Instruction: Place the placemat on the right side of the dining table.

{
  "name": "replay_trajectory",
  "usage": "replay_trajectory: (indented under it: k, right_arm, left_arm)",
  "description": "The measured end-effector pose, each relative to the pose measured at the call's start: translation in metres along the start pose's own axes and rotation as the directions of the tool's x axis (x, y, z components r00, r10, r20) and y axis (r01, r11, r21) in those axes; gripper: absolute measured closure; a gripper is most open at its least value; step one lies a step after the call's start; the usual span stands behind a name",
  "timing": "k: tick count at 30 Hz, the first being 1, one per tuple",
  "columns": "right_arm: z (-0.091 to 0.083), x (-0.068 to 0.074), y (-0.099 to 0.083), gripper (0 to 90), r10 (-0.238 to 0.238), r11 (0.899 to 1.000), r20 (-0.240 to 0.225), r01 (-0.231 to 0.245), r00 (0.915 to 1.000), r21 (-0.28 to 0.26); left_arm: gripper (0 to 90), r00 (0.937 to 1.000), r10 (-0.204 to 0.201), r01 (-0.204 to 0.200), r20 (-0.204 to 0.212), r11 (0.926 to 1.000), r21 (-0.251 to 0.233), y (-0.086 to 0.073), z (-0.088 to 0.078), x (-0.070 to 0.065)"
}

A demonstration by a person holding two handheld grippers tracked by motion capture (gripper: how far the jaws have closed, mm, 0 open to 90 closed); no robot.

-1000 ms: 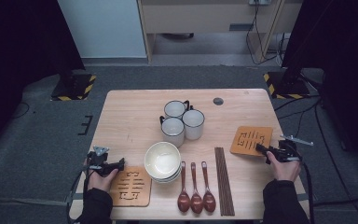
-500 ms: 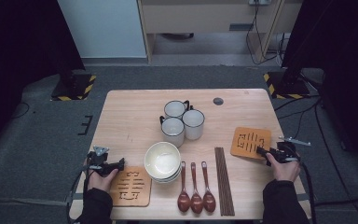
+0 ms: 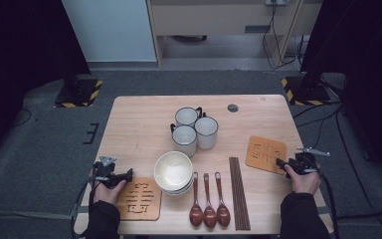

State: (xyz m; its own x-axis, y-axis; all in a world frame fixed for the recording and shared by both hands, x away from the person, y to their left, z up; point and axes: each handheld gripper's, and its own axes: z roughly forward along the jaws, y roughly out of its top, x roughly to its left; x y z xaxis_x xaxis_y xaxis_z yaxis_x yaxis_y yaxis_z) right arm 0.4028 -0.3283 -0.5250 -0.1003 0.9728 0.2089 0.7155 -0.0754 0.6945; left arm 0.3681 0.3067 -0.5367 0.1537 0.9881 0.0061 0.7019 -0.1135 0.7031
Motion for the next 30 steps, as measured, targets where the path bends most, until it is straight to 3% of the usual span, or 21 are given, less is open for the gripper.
replay_trajectory:
  k: [7, 13, 19, 26, 30]
  right_arm:
    - [0.003, 0.007, 0.002, 33.0, -0.051, 0.996, 0.034, 0.053, 0.9981, -0.074]
    - [0.009, 0.014, -0.001, 34.0, -0.092, 0.994, 0.064, 0.095, 0.9937, -0.044]
    - [0.015, 0.02, -0.003, 29.0, -0.106, 0.994, 0.096, 0.108, 0.9897, -0.02]
    - [0.018, 0.025, -0.007, 27.4, -0.123, 0.991, 0.131, 0.129, 0.9838, -0.043]
    - [0.018, 0.025, -0.007, 29.8, -0.129, 0.99, 0.127, 0.136, 0.9835, -0.046]
  left_arm:
    - [1.8, 1.0, 0.0, 0.0, 0.0, 1.0, 0.0, 0.0, 0.0, 0.0]
    - [1.8, 1.0, 0.0, 0.0, 0.0, 1.0, 0.0, 0.0, 0.0, 0.0]
    - [1.8, 1.0, 0.0, 0.0, 0.0, 1.0, 0.0, 0.0, 0.0, 0.0]
    - [1.7, 1.0, 0.0, 0.0, 0.0, 1.0, 0.0, 0.0, 0.0, 0.0]
    - [1.7, 1.0, 0.0, 0.0, 0.0, 1.0, 0.0, 0.0, 0.0, 0.0]
